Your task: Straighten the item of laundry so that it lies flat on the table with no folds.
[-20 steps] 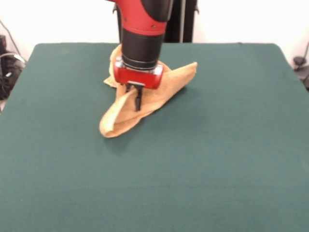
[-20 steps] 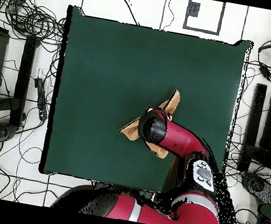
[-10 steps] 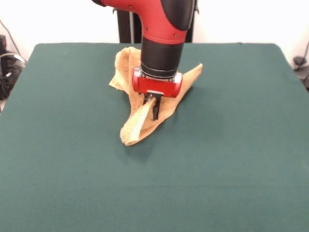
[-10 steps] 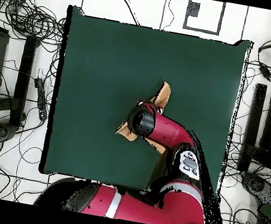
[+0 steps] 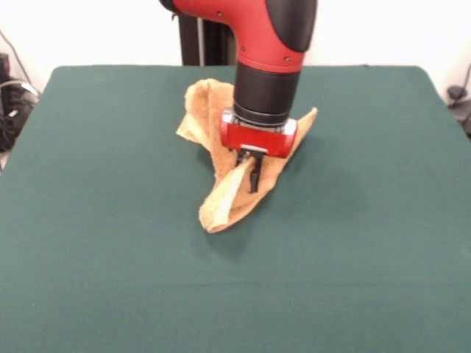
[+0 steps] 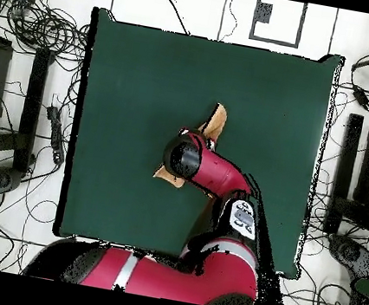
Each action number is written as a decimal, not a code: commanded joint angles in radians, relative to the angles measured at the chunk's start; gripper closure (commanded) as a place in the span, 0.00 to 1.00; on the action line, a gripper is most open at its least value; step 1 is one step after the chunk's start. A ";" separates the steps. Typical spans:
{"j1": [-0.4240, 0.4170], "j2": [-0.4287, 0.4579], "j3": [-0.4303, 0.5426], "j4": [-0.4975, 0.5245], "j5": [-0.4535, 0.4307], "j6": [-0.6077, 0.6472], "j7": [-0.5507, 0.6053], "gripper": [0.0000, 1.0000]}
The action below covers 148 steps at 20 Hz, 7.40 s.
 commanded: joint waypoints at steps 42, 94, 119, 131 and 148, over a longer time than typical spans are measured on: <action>0.185 0.013 0.169 0.189 0.412 -0.054 0.494 0.00; 0.140 0.112 0.187 0.051 0.328 -0.103 0.349 0.00; 0.385 0.084 0.003 0.041 0.629 0.077 0.489 0.00; 0.480 -0.008 -0.048 0.067 0.696 0.232 0.673 0.00; 0.367 0.051 0.168 0.085 0.633 -0.053 0.681 1.00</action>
